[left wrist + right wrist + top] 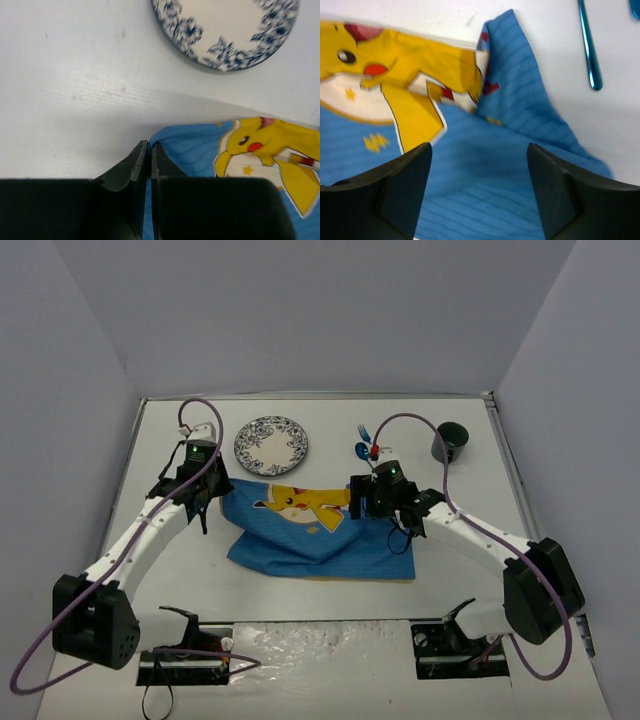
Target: Set the dinner table for one person
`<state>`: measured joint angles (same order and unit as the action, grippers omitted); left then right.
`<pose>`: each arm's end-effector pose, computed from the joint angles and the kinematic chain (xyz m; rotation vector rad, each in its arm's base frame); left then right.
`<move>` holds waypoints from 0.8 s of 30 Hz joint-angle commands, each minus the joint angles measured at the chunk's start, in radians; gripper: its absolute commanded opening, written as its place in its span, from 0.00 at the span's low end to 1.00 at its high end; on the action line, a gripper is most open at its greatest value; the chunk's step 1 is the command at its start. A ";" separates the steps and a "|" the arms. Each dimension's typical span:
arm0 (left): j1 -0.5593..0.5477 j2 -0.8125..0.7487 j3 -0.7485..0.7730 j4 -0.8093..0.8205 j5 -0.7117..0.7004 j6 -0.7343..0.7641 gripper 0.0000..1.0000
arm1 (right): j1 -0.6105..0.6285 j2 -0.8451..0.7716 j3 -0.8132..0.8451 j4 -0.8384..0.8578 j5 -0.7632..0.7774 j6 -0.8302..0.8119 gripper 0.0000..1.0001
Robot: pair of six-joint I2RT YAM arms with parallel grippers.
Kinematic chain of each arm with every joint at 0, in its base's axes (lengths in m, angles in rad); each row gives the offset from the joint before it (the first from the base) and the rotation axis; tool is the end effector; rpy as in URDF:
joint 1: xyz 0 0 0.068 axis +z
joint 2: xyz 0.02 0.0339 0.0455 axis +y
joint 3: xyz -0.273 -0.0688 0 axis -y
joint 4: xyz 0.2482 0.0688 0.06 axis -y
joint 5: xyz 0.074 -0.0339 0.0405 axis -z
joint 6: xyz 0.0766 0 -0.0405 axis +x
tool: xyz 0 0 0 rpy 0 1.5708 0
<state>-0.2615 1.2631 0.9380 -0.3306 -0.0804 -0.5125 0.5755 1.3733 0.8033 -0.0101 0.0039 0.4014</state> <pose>0.3019 -0.0744 0.2596 -0.3250 2.2212 -0.3335 0.2801 0.1814 0.2152 -0.1894 2.1965 0.5551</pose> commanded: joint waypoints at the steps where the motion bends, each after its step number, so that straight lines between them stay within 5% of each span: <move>1: 0.004 -0.087 0.097 -0.086 -0.030 0.127 0.00 | -0.005 -0.081 0.079 0.019 0.007 -0.103 0.80; 8: 0.007 -0.153 0.098 -0.192 -0.082 0.185 0.00 | -0.008 0.020 0.153 0.015 0.007 -0.176 0.80; 17: 0.010 -0.219 0.054 -0.243 -0.161 0.181 0.00 | -0.018 0.254 0.289 0.042 0.059 -0.243 0.62; 24: 0.012 -0.226 0.023 -0.226 -0.163 0.181 0.00 | -0.049 0.421 0.367 0.090 0.057 -0.274 0.68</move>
<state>-0.2584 1.0527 0.9627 -0.5871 -0.2141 -0.3463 0.5456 1.7445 1.0902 0.0097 0.0376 0.1640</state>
